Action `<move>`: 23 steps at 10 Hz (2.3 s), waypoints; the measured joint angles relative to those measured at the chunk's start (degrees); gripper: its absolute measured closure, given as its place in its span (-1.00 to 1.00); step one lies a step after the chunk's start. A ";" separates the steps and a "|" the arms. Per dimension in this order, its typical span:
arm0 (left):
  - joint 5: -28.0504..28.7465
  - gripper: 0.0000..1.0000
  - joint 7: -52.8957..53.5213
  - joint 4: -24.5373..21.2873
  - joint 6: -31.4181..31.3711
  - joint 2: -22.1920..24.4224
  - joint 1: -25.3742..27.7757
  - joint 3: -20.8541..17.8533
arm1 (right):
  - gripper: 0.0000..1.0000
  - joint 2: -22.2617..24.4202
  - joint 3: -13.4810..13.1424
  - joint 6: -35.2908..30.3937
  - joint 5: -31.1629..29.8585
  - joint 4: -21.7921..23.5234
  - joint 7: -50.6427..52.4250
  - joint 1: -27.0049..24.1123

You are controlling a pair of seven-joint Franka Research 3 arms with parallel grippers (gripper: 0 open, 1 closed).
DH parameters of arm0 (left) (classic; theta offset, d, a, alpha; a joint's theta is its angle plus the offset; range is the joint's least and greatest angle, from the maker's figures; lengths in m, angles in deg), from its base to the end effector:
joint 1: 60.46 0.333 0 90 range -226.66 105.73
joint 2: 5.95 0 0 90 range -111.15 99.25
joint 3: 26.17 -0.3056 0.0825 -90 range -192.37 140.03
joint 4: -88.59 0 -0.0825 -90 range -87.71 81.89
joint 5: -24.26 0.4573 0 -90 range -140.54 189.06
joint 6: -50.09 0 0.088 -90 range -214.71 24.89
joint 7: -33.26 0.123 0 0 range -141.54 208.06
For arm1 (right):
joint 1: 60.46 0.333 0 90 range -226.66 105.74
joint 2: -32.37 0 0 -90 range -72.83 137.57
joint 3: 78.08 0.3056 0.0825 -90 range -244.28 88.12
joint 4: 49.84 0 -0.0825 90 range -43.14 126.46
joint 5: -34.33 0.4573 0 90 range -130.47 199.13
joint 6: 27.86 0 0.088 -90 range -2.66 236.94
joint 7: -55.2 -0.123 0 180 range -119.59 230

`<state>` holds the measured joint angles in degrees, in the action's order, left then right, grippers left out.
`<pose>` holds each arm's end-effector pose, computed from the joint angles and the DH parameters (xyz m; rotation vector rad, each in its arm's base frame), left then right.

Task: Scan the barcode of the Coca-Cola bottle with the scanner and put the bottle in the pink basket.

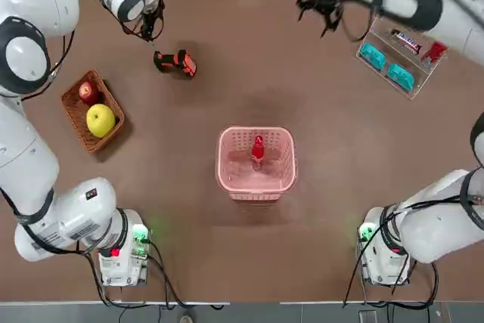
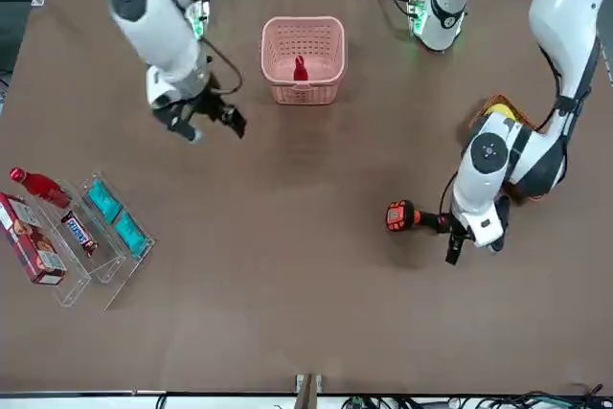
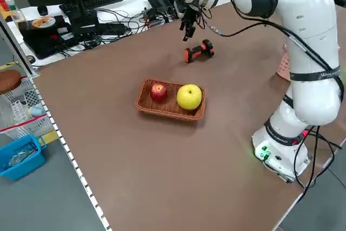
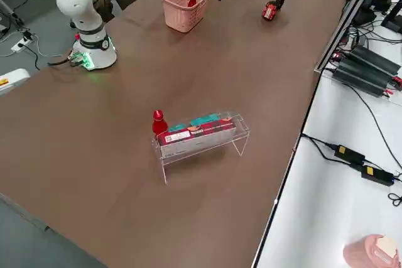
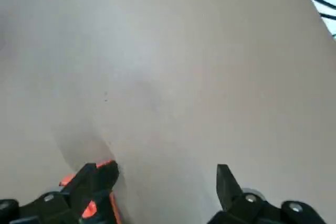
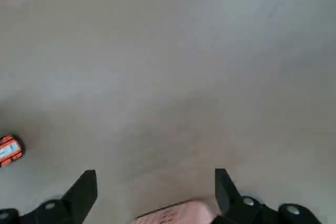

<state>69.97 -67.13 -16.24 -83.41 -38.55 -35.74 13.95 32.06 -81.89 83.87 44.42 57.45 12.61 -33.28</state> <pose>0.6915 -0.1497 0.2218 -2.6702 -1.5456 -0.4277 0.5836 0.2678 0.4634 -2.9057 0.5813 0.0442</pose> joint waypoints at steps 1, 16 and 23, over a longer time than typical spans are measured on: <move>-2.53 -1.00 6.82 0.00 0.03 0.89 0.11 -0.58 | -0.98 0.18 -0.18 -2.95 -0.55 -2.10 9.41 -4.74; -40.74 -1.00 91.63 25.22 42.94 18.55 2.37 -14.52 | -0.98 -0.60 -0.51 -26.37 -9.82 -22.42 42.27 -27.30; -44.57 -1.00 97.81 25.48 47.71 25.16 2.26 -16.82 | -0.98 -0.76 -0.33 -25.14 -9.77 -22.78 42.28 -27.32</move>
<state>25.39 30.68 9.23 -35.70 -13.40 -33.49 -2.87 31.30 -82.23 58.72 34.65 34.67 54.89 -60.59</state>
